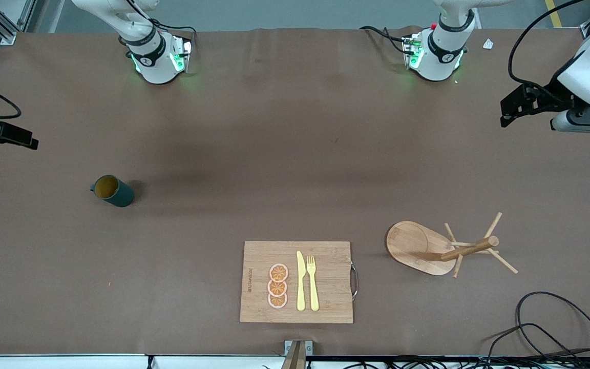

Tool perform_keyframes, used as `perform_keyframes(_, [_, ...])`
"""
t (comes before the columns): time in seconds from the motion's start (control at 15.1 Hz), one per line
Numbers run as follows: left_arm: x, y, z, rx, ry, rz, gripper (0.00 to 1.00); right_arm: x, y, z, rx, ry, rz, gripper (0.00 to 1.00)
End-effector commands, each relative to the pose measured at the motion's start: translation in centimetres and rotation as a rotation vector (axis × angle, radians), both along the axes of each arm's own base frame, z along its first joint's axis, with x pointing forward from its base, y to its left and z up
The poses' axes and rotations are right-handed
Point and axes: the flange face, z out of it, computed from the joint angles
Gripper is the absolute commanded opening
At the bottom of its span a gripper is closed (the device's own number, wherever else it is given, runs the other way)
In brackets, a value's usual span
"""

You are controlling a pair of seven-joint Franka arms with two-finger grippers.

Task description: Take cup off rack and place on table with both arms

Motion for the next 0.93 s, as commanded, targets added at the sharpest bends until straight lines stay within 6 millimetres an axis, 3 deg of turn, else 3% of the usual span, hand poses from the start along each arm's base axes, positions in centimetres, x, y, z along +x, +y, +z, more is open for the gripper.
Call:
perform_keyframes(0.0, [-0.4, 0.0, 0.6, -0.011, 0.000, 0.004, 1.00, -1.6, 0.1, 1.3, 0.017, -0.012, -0.018, 1.00])
perform_keyframes(0.2, [-0.5, 0.0, 0.7, -0.008, -0.003, 0.012, 1.00, -3.1, 0.3, 1.9, 0.019, -0.017, -0.016, 1.00])
perform_keyframes(0.86, [-0.5, 0.1, 0.6, 0.000, -0.002, 0.009, 1.00, -5.6, 2.1, 5.0, 0.010, -0.068, 0.024, 1.00])
